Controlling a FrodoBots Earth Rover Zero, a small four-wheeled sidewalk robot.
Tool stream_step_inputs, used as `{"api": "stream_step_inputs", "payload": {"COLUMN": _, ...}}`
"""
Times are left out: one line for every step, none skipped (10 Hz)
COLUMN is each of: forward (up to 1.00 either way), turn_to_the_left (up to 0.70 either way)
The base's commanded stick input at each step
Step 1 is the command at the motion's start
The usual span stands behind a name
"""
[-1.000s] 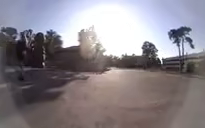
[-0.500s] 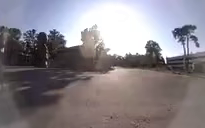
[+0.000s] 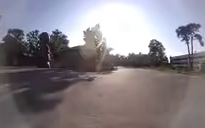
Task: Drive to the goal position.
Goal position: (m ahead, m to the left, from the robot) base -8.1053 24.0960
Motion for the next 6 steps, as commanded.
{"api": "stream_step_inputs", "payload": {"forward": 0.6, "turn_to_the_left": 0.15}}
{"api": "stream_step_inputs", "payload": {"forward": 0.6, "turn_to_the_left": 0.15}}
{"api": "stream_step_inputs", "payload": {"forward": 0.6, "turn_to_the_left": 0.15}}
{"api": "stream_step_inputs", "payload": {"forward": 0.6, "turn_to_the_left": 0.15}}
{"api": "stream_step_inputs", "payload": {"forward": 0.6, "turn_to_the_left": 0.15}}
{"api": "stream_step_inputs", "payload": {"forward": 0.6, "turn_to_the_left": 0.15}}
